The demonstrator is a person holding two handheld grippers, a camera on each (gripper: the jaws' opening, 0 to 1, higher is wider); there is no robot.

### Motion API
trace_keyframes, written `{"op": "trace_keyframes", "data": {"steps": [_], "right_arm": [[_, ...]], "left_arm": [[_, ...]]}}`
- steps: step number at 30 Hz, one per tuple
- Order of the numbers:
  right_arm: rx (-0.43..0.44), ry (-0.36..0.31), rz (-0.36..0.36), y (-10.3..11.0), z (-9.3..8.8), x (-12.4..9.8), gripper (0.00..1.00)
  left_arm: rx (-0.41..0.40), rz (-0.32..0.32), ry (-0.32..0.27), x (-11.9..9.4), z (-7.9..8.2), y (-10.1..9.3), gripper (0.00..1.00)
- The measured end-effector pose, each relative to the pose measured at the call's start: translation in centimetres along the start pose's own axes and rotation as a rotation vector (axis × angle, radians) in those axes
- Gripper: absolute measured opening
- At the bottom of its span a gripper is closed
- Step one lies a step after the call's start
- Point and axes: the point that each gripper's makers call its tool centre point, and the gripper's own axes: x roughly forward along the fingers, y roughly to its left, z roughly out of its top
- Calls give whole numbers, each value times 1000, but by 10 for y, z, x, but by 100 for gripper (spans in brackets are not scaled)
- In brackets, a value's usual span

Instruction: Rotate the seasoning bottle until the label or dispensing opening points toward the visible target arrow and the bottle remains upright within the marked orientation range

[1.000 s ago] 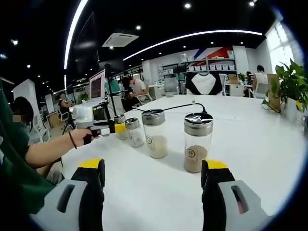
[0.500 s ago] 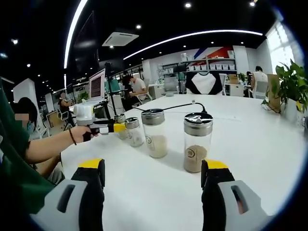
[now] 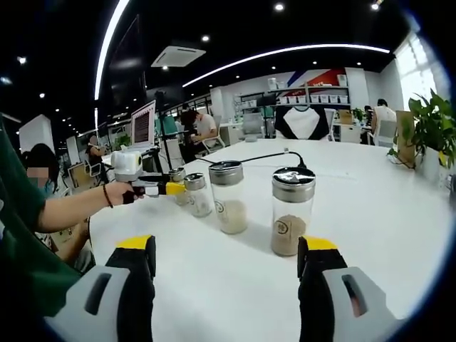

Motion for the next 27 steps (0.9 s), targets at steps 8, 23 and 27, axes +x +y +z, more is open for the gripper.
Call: {"op": "trace_keyframes", "data": {"steps": [8, 23, 27], "right_arm": [[3, 11, 1, 0, -3, 1, 83], [3, 15, -5, -1, -3, 0, 83], [0, 10, -4, -1, -2, 0, 83]], "left_arm": [[22, -56, 1, 1, 0, -3, 34], [72, -173, 22, 1, -2, -8, 34], [87, -199, 25, 1, -2, -9, 34]]}}
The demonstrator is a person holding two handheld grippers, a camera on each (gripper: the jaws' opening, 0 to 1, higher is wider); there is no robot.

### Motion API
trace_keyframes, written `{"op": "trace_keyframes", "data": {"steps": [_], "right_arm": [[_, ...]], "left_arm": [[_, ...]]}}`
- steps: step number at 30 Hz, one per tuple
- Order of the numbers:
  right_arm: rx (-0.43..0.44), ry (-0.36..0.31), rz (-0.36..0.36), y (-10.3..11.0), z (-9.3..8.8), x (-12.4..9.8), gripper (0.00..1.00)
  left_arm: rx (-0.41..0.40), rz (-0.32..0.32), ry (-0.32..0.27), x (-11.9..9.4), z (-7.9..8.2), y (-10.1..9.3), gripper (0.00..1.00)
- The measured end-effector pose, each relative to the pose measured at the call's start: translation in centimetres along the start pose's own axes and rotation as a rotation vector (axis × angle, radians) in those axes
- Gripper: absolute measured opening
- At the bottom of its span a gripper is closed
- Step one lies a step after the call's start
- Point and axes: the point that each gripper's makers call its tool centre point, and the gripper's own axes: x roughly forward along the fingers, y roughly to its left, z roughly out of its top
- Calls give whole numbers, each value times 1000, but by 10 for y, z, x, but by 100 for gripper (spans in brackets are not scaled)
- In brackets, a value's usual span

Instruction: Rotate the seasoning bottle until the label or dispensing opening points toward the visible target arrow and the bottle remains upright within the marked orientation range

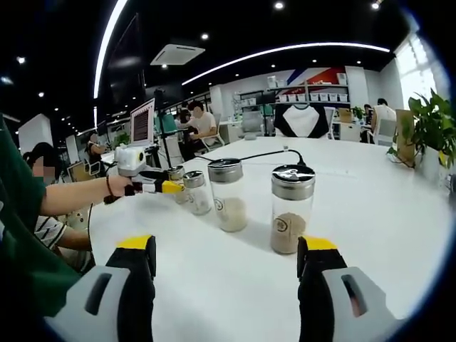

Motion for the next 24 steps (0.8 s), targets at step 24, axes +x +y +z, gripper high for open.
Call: {"op": "trace_keyframes", "data": {"steps": [24], "right_arm": [[0, 5, -5, -1, -2, -2, 83]], "left_arm": [[43, -196, 3, 2, 2, -12, 34]]}}
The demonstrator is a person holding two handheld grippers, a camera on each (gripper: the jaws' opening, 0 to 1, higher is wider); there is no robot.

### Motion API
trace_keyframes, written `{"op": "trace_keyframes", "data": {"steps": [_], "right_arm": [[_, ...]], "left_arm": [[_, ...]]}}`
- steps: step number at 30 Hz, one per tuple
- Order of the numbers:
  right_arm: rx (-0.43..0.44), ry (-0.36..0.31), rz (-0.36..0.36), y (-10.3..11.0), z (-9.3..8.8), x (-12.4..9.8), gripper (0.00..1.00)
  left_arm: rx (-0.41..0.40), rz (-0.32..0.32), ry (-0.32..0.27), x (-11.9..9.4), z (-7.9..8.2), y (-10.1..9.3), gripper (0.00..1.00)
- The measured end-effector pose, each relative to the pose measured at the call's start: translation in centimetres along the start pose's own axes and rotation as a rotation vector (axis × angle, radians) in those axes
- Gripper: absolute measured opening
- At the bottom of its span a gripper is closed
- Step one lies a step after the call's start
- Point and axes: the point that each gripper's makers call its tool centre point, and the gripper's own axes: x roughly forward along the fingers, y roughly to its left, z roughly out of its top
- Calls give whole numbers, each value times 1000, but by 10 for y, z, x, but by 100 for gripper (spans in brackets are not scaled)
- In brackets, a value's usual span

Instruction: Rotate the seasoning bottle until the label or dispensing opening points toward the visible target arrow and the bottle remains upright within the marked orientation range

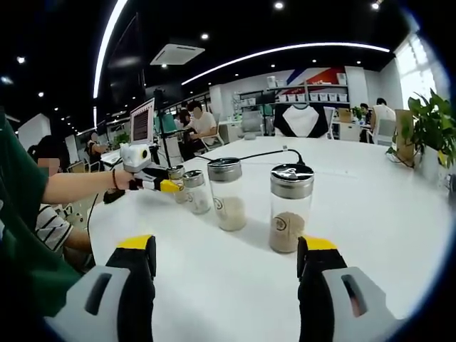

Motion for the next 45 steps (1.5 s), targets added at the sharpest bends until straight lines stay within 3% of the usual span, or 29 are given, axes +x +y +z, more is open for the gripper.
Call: {"op": "trace_keyframes", "data": {"steps": [12, 27, 30, 32, 35, 38, 41, 45], "right_arm": [[-2, -3, -2, -1, 2, -1, 83], [-3, 6, 5, 0, 1, 2, 83], [-6, 7, 7, 1, 1, 2, 83], [-5, 8, 7, 1, 1, 2, 83], [-4, 8, 7, 1, 0, 2, 83], [-6, 8, 6, 0, 1, 1, 83], [-5, 6, 3, -1, 1, 0, 83], [-5, 5, 5, 0, 1, 1, 83]], "left_arm": [[8, -58, 5, -1, 0, -3, 34], [15, -45, 3, -2, 1, -3, 37], [-30, -20, 10, -4, -2, 0, 48], [-5, 7, 30, -6, -4, 2, 54], [-41, 47, -15, -11, 1, 4, 57], [-49, 120, -11, -16, -3, 14, 63], [-49, 152, -15, -19, -7, 19, 69], [-87, 219, -39, -23, -11, 25, 70]]}}
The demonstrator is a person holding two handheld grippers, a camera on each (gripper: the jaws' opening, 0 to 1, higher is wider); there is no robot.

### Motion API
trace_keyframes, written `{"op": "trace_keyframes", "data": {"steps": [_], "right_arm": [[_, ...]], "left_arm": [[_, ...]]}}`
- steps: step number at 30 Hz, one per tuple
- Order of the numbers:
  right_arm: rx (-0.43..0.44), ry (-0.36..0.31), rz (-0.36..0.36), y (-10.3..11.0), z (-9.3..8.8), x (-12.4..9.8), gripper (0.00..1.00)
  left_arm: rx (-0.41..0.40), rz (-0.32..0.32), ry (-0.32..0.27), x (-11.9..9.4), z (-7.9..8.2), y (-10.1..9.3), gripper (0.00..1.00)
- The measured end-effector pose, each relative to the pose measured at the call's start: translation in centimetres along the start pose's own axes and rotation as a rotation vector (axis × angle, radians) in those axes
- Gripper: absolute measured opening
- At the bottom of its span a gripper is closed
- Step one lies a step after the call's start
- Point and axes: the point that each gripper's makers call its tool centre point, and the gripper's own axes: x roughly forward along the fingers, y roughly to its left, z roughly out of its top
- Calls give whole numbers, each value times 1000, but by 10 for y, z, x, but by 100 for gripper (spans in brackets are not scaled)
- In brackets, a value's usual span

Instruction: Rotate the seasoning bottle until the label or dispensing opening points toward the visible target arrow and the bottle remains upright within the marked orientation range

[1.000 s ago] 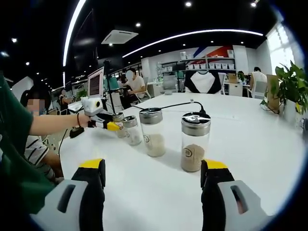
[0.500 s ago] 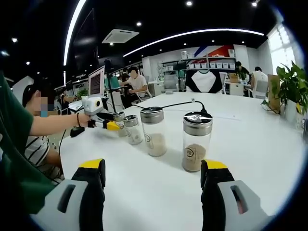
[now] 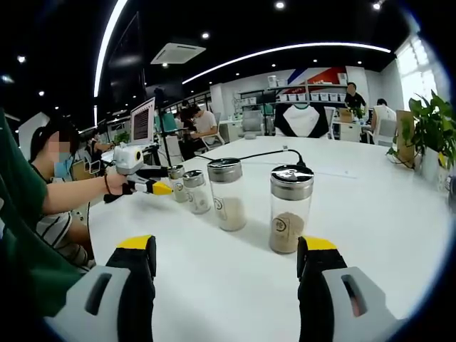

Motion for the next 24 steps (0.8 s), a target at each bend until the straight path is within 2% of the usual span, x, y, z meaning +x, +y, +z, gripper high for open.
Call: {"op": "trace_keyframes", "data": {"steps": [8, 9, 10, 11, 13, 15, 17, 19, 21, 23, 24], "right_arm": [[-2, -1, -5, 0, 0, -2, 83], [-2, 0, -5, 0, 0, -2, 83], [-3, 0, -4, 0, 0, -2, 83], [-4, 0, -3, 1, 0, -2, 83], [-4, -2, -1, 2, 0, -2, 83], [-4, -1, -2, 2, 0, -2, 82], [-12, 4, 1, 3, -2, -2, 82], [-18, 11, 4, 4, -3, -2, 82], [-15, 9, 8, 6, -3, -2, 82], [-10, 7, 12, 7, -3, -1, 82], [-7, 2, 15, 7, -2, -1, 82]], "left_arm": [[0, 125, -49, -6, 9, -1, 70], [-3, 149, -39, -7, 8, -1, 69], [29, 208, 9, -10, 4, 1, 67], [45, 226, 27, -11, 2, 2, 64], [33, 225, 9, -10, 4, -1, 66], [1, 247, -37, -12, 9, -2, 67], [-5, 260, -37, -13, 8, -6, 64], [-30, 298, -46, -15, 7, -8, 64], [-86, 332, -85, -15, 8, -11, 64], [-86, 345, -87, -14, 6, -13, 63], [-67, 375, -65, -14, 3, -13, 63]]}}
